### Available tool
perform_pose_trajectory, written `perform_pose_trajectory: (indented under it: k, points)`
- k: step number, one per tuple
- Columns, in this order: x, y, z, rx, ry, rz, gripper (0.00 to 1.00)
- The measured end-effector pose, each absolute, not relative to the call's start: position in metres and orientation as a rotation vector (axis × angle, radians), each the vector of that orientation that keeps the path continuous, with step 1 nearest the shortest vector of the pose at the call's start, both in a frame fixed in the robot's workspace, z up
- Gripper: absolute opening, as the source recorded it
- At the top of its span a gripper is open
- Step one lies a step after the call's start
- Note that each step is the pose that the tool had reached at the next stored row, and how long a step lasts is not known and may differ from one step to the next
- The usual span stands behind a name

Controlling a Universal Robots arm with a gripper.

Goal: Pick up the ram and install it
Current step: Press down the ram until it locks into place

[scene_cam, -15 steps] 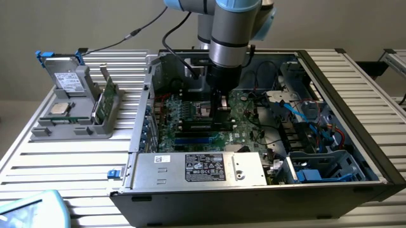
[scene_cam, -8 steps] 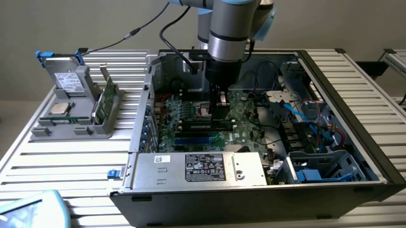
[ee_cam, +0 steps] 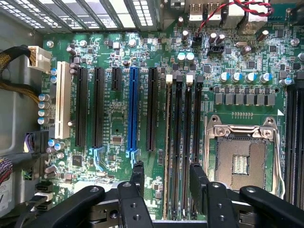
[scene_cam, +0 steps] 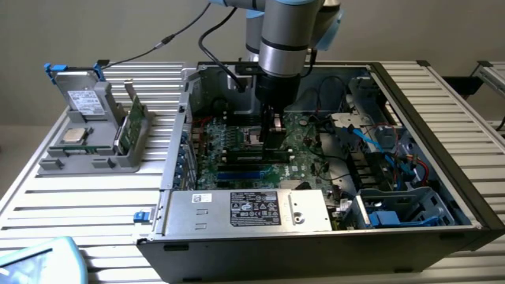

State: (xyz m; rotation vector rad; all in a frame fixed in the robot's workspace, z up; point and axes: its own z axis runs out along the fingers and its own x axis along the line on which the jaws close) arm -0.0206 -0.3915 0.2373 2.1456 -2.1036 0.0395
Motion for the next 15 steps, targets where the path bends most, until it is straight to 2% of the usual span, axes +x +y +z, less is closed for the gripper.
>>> perform_pose_trajectory:
  k: [6,8,9,11,12,14,15]
  points:
    - [-0.0206,-0.3915,0.2377,2.146,-2.104,0.039,0.49]
    - [-0.0206,-0.3915,0.2377,2.146,-2.104,0.039,0.36]
    - [-0.0206,-0.3915,0.2378,2.146,-2.104,0.039,0.36]
    - [-0.0206,-0.3915,0.2379,2.146,-2.104,0.039,0.24]
    - [-0.0206,-0.3915,0.2379,2.146,-2.104,0.039,0.24]
    - [-0.0206,-0.3915,0.2380,2.146,-2.104,0.038,0.13]
    - [-0.0205,-0.3915,0.2380,2.146,-2.104,0.039,0.13]
